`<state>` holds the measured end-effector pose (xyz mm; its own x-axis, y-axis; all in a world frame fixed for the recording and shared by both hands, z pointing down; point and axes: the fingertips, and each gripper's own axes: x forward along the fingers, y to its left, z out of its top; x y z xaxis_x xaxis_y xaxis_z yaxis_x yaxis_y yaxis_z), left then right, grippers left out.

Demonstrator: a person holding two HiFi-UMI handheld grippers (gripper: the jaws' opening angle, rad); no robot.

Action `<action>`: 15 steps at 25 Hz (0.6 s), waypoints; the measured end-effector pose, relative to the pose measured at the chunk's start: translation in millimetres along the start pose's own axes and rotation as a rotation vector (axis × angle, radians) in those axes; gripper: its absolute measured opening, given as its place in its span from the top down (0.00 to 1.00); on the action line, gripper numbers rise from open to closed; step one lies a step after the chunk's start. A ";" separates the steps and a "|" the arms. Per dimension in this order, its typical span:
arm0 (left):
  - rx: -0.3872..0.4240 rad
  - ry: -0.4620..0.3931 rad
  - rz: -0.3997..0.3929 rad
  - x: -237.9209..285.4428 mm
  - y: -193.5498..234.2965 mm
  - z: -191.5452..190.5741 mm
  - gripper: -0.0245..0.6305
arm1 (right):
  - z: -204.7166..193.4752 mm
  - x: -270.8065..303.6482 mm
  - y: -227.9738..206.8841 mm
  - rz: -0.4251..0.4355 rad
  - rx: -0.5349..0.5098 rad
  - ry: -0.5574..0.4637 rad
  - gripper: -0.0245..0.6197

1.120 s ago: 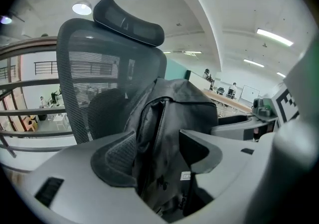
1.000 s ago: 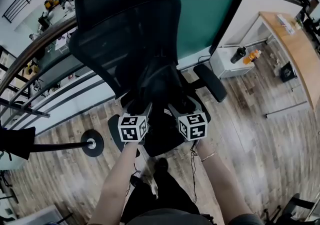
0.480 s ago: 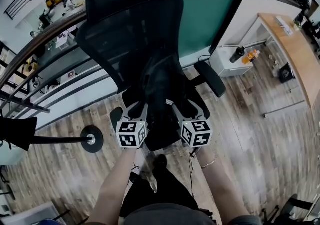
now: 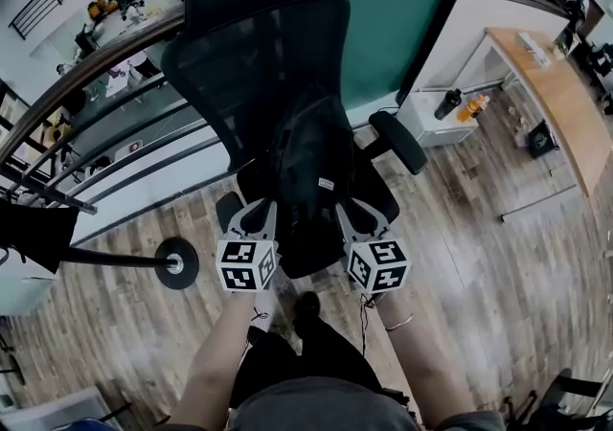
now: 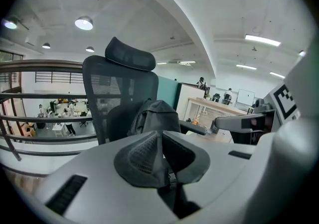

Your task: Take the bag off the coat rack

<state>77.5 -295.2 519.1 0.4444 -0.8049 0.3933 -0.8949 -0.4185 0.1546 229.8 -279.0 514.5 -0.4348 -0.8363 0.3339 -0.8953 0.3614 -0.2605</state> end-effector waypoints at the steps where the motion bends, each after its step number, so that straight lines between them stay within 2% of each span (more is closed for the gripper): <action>1: 0.000 -0.006 -0.004 -4.9 -1.3 0.4 0.89 | -0.8 -5.6 2.2 -0.005 -0.001 -0.004 0.85; 9: -0.010 -0.034 -0.018 -42.5 -9.8 -1.0 0.90 | -8.3 -47.3 17.4 -0.040 -0.007 -0.022 0.95; 15: -0.016 -0.024 -0.013 -67.8 -11.3 -13.7 0.91 | -13.9 -68.8 29.9 -0.032 0.002 -0.043 0.96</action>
<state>57.0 -230.1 503.1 0.4562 -0.8094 0.3698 -0.8897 -0.4221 0.1739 231.6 -204.9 496.4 -0.4016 -0.8642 0.3031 -0.9084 0.3337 -0.2521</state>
